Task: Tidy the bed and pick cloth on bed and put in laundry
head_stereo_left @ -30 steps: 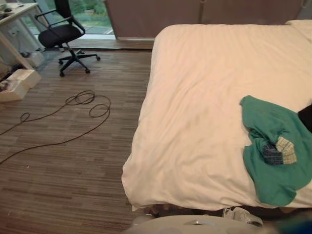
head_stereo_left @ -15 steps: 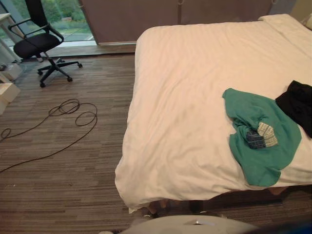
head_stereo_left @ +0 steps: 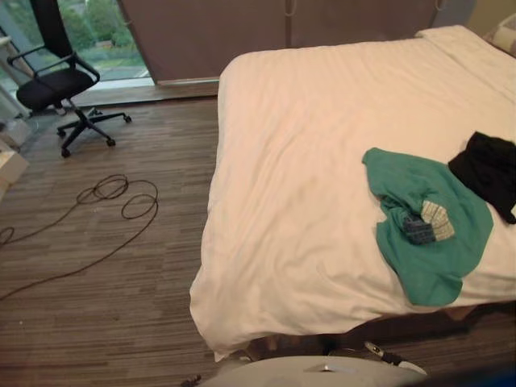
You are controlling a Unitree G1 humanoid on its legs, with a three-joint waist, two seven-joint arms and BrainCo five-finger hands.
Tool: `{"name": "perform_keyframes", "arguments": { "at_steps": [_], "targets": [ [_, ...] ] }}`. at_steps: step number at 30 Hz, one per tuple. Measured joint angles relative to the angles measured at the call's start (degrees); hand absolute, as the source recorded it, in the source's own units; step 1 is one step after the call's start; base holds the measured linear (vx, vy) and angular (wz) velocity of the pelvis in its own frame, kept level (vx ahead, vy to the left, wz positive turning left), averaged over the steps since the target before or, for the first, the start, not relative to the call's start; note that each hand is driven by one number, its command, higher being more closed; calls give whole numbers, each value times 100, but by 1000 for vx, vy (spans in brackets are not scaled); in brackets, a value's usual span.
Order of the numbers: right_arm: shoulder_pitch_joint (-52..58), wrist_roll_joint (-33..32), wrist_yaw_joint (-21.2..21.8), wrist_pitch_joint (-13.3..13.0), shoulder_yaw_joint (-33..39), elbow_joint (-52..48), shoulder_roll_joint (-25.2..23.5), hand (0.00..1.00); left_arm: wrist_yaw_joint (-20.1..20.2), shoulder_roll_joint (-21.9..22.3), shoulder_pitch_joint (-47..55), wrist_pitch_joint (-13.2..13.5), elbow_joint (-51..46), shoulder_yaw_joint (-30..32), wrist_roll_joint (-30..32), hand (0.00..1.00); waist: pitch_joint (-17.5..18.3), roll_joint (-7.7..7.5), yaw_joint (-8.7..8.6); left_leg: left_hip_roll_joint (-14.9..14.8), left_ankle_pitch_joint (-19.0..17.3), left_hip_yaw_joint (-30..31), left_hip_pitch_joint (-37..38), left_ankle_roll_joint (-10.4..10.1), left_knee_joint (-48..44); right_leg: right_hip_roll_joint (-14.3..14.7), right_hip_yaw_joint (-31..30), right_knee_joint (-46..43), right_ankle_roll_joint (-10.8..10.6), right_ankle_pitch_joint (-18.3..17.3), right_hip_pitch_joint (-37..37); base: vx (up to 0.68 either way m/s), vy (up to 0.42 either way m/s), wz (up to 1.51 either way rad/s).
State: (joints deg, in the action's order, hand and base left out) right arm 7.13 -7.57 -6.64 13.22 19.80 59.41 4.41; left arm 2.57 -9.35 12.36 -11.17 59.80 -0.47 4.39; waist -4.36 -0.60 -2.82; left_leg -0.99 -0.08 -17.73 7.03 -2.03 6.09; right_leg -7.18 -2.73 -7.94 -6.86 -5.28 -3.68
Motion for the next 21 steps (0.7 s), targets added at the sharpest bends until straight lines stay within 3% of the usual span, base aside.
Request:
{"name": "perform_keyframes", "arguments": {
  "at_steps": [5, 6, 8, 11, 15, 16, 17, 18, 21],
  "targets": [
    [203, 106, 34, -303, -136, -50, -118, 0, 215, -30, 7, -114, -77, 64, 22, 0, 5, -119, 65, 71, -58, -311, -1, 234, 1, -321, 713, 176, 84, -60, 89, -85, 97, -24],
    [151, 108, 37, -422, -294, -66, -69, 0, 211, -12, 5, -202, -119, 47, 21, 0, -27, -55, 57, 5, -73, -462, -7, 285, 0, -344, 901, -233, 313, -177, -68, 4, 37, -48],
    [100, 106, 39, -490, -481, -87, -22, 0, 208, -25, 14, -320, -121, 34, -18, 0, -47, 0, -1, -115, -57, -552, 14, 286, -2, -347, 1249, -1585, 421, -244, -207, 159, -36, -32],
    [39, 286, 54, -483, -600, 70, 18, 0, 184, -82, -32, -357, -169, -96, -186, 0, -40, -77, 54, -98, -90, -748, -3, 191, -14, -362, 1427, -2091, 388, -279, -267, 147, -91, -42],
    [-6, 453, 99, -485, -599, 91, 29, 0, 145, -82, -33, -352, -159, -150, -301, 0, -29, -43, 39, -250, -137, -1021, -17, 138, -16, -134, 1416, -1804, 379, -134, -351, -2, -54, -68],
    [-78, 467, 100, -492, -589, 79, 58, 0, 144, -98, -30, -335, -155, -155, -340, 0, -77, 33, 23, -306, -121, -1083, -6, 166, -2, -199, 1456, -2106, 444, -253, -405, 171, -24, -3],
    [-18, 499, 116, -494, -586, 38, 54, 0, 145, -108, 14, -321, -152, -178, -386, 0, -118, -29, -99, -288, -46, -1107, 3, 231, -7, -360, 1548, -2909, 467, -483, -473, 226, -16, 13],
    [1, 507, 126, -491, -588, 53, 56, 0, 137, -104, 12, -316, -158, -184, -385, 0, -110, -50, -98, -257, -10, -1098, 3, 184, -33, -409, 1562, -2819, 403, -268, -417, 253, -65, 11],
    [-106, 726, 212, -494, -686, 11, 87, 0, 79, -62, -31, -210, -170, -183, -378, 0, -108, 21, 2, -333, 115, -1251, -150, 121, -45, -77, 1534, -1388, 307, -284, -11, 52, -56, -44]
  ]
}}
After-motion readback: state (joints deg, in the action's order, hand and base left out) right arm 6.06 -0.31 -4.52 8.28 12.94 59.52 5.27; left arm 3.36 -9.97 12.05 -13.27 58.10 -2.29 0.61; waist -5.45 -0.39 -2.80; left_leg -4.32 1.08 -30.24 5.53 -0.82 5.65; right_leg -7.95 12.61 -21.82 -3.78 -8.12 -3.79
